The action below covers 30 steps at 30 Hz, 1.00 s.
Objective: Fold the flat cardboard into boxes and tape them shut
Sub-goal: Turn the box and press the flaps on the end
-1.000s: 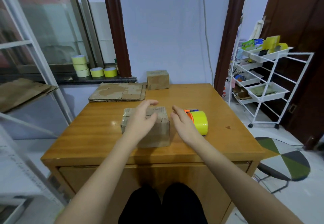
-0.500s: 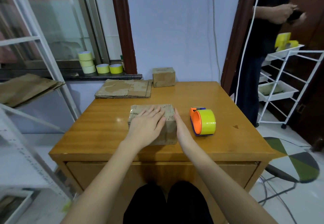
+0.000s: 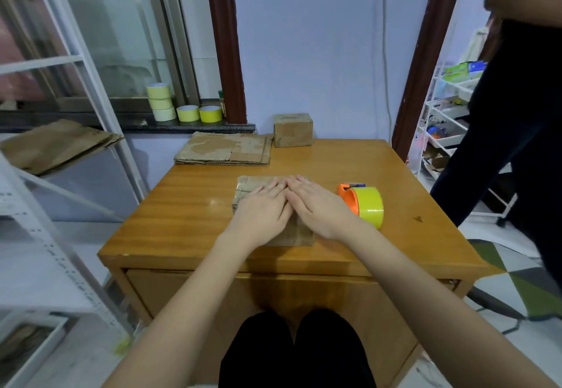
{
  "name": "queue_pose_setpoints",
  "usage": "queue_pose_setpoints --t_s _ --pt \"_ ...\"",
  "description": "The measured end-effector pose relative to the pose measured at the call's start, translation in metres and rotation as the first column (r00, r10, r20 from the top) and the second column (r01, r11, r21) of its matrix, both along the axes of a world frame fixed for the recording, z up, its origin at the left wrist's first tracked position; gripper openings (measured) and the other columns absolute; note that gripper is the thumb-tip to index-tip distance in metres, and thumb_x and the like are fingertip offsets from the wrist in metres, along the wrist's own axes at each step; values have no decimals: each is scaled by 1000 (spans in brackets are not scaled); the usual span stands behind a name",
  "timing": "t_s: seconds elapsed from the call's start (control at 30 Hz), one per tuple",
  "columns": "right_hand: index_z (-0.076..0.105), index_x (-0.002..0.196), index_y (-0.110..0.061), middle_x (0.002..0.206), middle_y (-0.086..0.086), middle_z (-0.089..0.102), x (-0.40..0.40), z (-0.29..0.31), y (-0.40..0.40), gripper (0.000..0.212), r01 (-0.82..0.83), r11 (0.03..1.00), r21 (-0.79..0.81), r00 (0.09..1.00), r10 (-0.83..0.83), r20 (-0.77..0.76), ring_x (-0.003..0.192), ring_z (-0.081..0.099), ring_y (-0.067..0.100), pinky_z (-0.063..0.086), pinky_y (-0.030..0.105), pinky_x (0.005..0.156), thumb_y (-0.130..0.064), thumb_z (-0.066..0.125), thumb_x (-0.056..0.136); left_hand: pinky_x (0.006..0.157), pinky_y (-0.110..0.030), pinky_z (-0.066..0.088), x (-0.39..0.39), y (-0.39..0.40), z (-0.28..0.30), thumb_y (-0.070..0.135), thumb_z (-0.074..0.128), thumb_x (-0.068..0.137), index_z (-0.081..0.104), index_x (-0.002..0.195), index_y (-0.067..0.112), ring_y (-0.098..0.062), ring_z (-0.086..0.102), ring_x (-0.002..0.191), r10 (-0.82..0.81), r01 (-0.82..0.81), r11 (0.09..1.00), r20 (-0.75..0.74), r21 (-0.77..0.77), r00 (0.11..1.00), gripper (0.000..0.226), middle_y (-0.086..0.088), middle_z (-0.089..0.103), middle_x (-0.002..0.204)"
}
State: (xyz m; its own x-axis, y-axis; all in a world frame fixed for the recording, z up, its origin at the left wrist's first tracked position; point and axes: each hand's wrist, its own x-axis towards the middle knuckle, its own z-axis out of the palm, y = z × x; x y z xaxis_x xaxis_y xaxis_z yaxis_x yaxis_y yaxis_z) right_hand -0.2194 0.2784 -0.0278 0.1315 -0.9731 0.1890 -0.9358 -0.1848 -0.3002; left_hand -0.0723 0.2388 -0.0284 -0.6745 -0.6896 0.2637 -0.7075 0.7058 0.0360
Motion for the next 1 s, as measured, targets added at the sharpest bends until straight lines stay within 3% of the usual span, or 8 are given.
queue_pose_setpoints --t_s 0.1,0.23,0.4,0.5,0.57,0.7,0.83,1.0 --pt "23 150 -9 159 5 19 -1 2 2 52 -12 1000 12 999 12 -48 147 12 13 5 27 120 -34 19 105 116 -27 15 9 -4 6 43 27 102 30 149 16 -12 22 144 -2 9 996 -78 89 997 54 0 29 155" --pt "26 149 -8 159 5 18 -5 4 3 49 -29 1000 10 996 30 -86 147 11 13 3 23 117 -29 23 106 119 -34 10 30 -8 6 63 19 96 39 144 24 -11 22 144 66 -65 996 20 -54 998 66 6 34 152" --pt "30 148 -6 161 3 7 -3 -8 4 49 -26 999 -18 970 30 240 147 5 11 4 24 119 -27 35 104 117 -42 19 48 -6 -9 52 35 97 41 143 27 -7 9 146 192 -108 963 -348 245 917 53 8 21 157" --pt "10 154 -13 160 -8 2 1 -16 13 67 48 997 58 820 -72 568 144 3 3 7 21 115 -39 41 100 115 -36 16 38 1 -15 44 46 97 28 150 18 -11 10 146 294 -49 912 -565 408 771 62 4 8 160" --pt "2 154 -20 154 -12 19 5 -22 18 73 57 992 115 664 -123 737 138 19 0 14 21 114 -42 43 99 116 -36 16 33 3 -17 38 51 96 26 150 16 -13 14 145 348 -27 891 -643 453 682 64 3 9 160" --pt "5 154 -24 150 -7 34 11 -27 17 70 82 989 124 516 -149 843 134 34 6 25 31 116 -38 46 99 118 -35 20 29 1 -19 25 59 94 32 147 15 -13 20 144 412 70 850 -743 522 527 61 3 14 159" --pt "7 154 -20 147 -9 33 12 -25 19 68 63 990 130 531 -143 835 131 30 1 22 22 113 -34 46 100 115 -33 18 33 -1 -16 27 58 94 35 146 14 -13 20 143 379 75 852 -710 517 593 59 5 16 158" --pt "27 148 -13 158 0 18 -7 -13 9 53 193 981 37 623 -151 768 145 15 13 15 30 117 -30 44 101 114 -33 18 42 -8 -10 32 56 94 37 146 18 -12 20 143 326 111 841 -659 530 678 58 8 16 159"
